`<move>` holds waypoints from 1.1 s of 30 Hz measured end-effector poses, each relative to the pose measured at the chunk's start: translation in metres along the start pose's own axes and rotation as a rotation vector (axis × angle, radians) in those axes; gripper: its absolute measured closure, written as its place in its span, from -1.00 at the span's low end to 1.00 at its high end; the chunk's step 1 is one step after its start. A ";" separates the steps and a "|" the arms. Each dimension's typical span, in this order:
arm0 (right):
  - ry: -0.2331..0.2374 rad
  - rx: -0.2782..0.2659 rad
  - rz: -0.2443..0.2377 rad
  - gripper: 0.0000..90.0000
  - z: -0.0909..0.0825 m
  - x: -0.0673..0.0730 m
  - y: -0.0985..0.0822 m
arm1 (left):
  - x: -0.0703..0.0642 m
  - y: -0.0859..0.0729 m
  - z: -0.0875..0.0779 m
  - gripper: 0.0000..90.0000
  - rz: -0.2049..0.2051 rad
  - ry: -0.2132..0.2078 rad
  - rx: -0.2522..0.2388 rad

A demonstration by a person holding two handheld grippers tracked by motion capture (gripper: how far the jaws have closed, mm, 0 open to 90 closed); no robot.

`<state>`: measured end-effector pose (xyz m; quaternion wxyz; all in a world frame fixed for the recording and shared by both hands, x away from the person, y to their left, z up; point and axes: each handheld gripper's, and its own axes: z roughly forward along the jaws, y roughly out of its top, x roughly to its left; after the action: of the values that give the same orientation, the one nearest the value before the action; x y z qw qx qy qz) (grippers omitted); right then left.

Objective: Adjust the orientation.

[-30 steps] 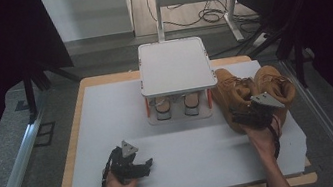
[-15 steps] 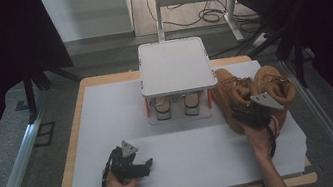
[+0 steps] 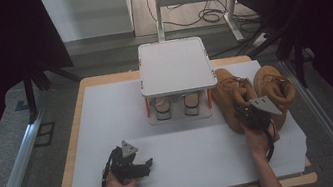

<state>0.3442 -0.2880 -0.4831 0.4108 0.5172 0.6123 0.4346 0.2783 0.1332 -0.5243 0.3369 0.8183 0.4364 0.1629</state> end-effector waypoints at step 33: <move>0.000 -0.111 0.006 0.14 -0.032 -0.004 0.044 | 0.000 0.000 0.000 -0.72 -0.004 0.000 -0.003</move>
<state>0.3262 -0.2911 -0.4317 0.4375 0.4953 0.5856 0.4693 0.2783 0.1330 -0.5244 0.3385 0.8168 0.4378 0.1631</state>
